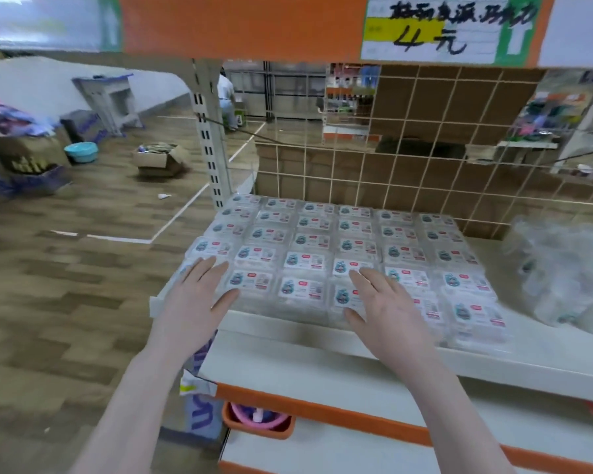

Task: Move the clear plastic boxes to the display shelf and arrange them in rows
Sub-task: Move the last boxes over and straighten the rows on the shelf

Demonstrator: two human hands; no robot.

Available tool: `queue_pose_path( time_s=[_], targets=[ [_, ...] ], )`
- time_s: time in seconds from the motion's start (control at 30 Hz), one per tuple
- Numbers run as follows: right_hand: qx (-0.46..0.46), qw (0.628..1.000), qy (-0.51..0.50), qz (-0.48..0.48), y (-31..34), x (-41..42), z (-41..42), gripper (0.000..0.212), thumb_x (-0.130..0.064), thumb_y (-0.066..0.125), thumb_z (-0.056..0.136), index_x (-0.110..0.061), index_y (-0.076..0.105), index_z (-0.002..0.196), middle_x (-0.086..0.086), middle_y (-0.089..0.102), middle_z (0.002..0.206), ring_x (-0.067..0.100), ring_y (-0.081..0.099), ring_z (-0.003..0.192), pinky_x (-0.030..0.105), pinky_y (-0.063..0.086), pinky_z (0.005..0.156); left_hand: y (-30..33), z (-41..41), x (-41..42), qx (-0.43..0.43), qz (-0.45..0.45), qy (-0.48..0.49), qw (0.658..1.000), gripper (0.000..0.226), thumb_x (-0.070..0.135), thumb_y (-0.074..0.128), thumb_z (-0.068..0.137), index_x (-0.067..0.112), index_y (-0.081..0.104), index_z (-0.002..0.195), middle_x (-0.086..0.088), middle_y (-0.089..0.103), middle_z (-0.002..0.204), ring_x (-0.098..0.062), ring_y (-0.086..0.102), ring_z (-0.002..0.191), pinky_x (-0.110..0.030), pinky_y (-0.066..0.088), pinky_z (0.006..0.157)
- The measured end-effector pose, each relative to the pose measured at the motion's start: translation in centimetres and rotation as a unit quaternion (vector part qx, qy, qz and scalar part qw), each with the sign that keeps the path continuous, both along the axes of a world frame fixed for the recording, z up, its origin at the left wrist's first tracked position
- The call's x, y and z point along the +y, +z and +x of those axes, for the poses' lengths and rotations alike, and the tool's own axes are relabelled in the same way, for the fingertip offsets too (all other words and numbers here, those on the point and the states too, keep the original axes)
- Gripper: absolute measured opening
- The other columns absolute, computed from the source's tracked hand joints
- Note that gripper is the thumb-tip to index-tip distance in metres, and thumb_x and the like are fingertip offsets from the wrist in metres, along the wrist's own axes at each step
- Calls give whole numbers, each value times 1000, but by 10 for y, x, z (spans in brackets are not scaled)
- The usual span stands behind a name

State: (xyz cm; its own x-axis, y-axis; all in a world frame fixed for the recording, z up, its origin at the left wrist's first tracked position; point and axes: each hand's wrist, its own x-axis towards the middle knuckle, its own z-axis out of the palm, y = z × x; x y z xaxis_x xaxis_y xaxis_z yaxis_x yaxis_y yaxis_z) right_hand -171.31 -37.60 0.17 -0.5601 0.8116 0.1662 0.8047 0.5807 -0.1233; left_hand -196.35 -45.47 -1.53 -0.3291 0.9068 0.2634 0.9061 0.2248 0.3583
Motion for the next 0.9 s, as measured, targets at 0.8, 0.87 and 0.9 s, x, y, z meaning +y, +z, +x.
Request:
queue_pose_path(
  time_s=[0.8,0.87,0.9],
  targets=[
    [-93,996,4,-1,-26,-15,-147,69,-37,46,96,-18,8,150,-2,3,158,10,-1,145,20,-11,110,-16,-139,32,113,-112,-257,953,81,55,44,91,27,-4,150,15,-22,144,-7,-11,144,-23,-5,114],
    [-95,995,2,-2,-27,-15,-149,70,-36,46,96,-18,6,150,-3,2,158,10,-2,145,19,-13,108,-15,-139,33,111,-116,-271,949,81,55,43,90,26,-3,150,15,-17,148,-4,-11,143,-19,-9,109],
    [-93,996,0,-4,-28,-14,-150,69,-35,46,97,-18,5,150,-3,2,158,10,-2,145,18,-14,106,-15,-140,33,112,-116,-277,947,81,55,43,91,25,-3,150,15,-17,148,-2,-13,141,-17,-10,107]
  ],
)
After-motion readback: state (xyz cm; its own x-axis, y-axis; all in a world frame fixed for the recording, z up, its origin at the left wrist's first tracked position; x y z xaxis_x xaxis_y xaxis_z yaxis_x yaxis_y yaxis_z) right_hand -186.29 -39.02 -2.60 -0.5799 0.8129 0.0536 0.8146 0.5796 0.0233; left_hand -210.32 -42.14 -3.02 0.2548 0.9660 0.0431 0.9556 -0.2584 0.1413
